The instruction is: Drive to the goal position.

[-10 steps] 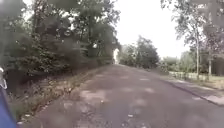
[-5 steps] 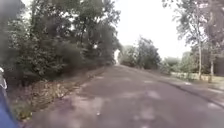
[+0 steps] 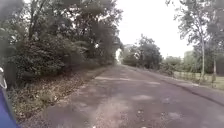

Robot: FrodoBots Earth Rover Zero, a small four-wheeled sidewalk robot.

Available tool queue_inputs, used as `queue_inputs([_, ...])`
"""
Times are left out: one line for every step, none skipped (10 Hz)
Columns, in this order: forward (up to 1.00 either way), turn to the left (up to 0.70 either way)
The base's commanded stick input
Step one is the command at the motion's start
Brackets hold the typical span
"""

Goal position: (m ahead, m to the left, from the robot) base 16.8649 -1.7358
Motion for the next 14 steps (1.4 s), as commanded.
queue_inputs([0.00,0.00])
queue_inputs([0.00,0.00])
queue_inputs([0.00,0.00])
queue_inputs([0.00,0.00])
queue_inputs([-0.13,-0.01])
queue_inputs([-0.36,-0.01])
queue_inputs([-0.45,-0.01])
queue_inputs([-0.45,-0.01])
queue_inputs([-0.45,-0.01])
queue_inputs([-0.15,0.00])
queue_inputs([0.07,-0.01])
queue_inputs([0.26,-0.01])
queue_inputs([0.48,-0.01])
queue_inputs([0.70,-0.01])
